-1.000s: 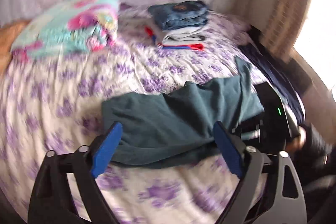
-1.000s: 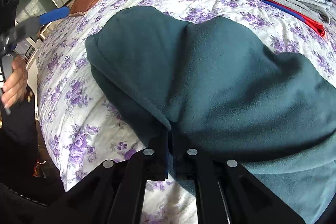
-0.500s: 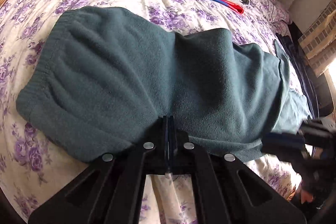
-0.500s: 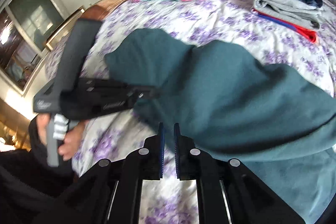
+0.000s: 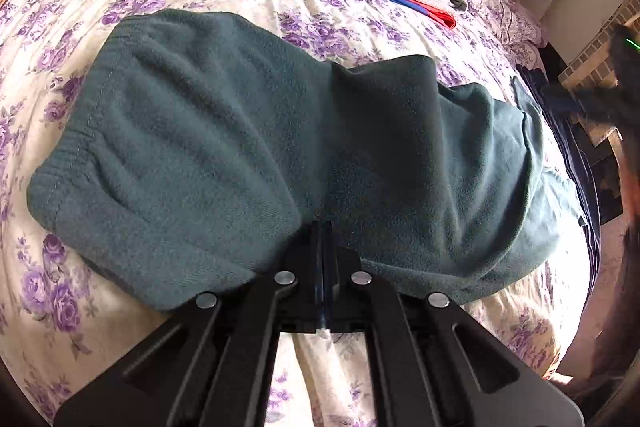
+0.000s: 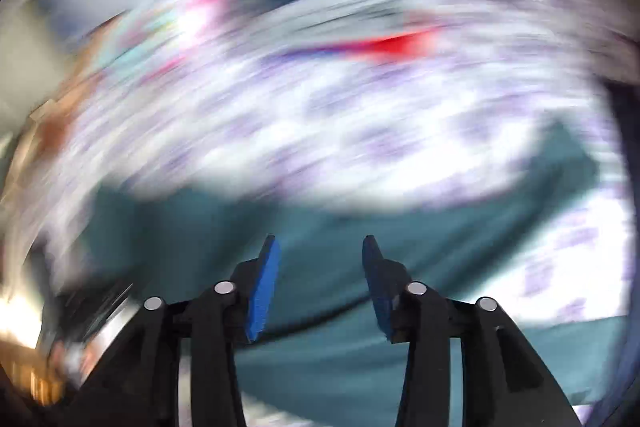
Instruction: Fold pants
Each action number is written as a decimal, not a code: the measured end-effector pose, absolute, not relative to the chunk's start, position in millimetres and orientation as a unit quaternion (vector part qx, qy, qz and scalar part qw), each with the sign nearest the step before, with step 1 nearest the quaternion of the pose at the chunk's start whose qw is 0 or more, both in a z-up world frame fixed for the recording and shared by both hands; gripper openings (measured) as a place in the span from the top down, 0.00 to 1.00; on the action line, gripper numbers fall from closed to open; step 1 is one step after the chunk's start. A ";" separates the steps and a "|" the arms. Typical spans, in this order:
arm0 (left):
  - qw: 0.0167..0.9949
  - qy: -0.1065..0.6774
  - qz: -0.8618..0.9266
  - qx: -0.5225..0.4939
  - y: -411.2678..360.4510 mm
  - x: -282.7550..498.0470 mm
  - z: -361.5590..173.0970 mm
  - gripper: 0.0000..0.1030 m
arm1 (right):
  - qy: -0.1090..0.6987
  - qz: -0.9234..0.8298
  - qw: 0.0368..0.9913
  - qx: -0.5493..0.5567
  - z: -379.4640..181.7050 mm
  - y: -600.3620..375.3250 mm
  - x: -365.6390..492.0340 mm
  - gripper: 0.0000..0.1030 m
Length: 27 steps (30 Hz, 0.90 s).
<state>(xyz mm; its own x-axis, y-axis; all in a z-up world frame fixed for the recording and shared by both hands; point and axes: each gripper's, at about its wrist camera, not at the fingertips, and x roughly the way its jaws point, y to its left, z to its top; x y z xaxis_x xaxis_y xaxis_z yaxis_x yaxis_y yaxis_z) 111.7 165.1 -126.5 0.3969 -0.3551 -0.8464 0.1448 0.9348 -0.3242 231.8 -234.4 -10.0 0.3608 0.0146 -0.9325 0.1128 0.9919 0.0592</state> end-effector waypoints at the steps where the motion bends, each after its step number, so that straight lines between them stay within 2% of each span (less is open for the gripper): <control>1: 0.830 0.528 -0.151 -0.100 165.6 111.6 -126.6 0.99 | 0.574 -0.081 0.813 0.056 -14.7 -263.8 251.5 0.58; 5: 0.829 0.528 -0.155 -0.103 166.6 112.3 -126.8 0.99 | 0.607 -0.164 0.770 0.106 -42.7 -344.9 294.1 0.58; 10: 0.828 0.528 -0.158 -0.105 166.8 112.1 -127.1 0.99 | 0.623 -0.186 0.743 0.158 -67.7 -368.7 321.3 0.59; 17: 0.826 0.526 -0.167 -0.110 168.7 114.6 -128.2 0.99 | 0.652 -0.249 0.708 0.109 -102.2 -368.4 329.6 0.58; 18: 0.825 0.527 -0.169 -0.115 170.3 114.1 -128.7 0.99 | 0.647 -0.240 0.716 0.106 -101.1 -366.8 327.5 0.68; 19: 0.824 0.527 -0.171 -0.119 171.7 114.5 -129.2 0.99 | 0.643 -0.232 0.723 0.102 -98.9 -365.2 324.0 0.94; 22: 0.823 0.527 -0.174 -0.123 172.5 114.5 -129.7 0.99 | 0.619 -0.224 0.744 0.114 -84.3 -366.8 306.3 0.96; 27: 0.821 0.528 -0.176 -0.128 173.7 114.7 -130.0 0.99 | 0.558 -0.182 0.793 0.163 -26.1 -380.5 247.3 0.97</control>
<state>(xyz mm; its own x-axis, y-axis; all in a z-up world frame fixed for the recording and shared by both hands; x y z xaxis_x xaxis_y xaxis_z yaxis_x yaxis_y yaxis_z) 114.7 173.7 -130.0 0.3798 -0.4248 -0.8218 0.1535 0.9049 -0.3969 247.3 -380.5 -26.1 0.3113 -0.1070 -0.9443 0.4700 0.8810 0.0551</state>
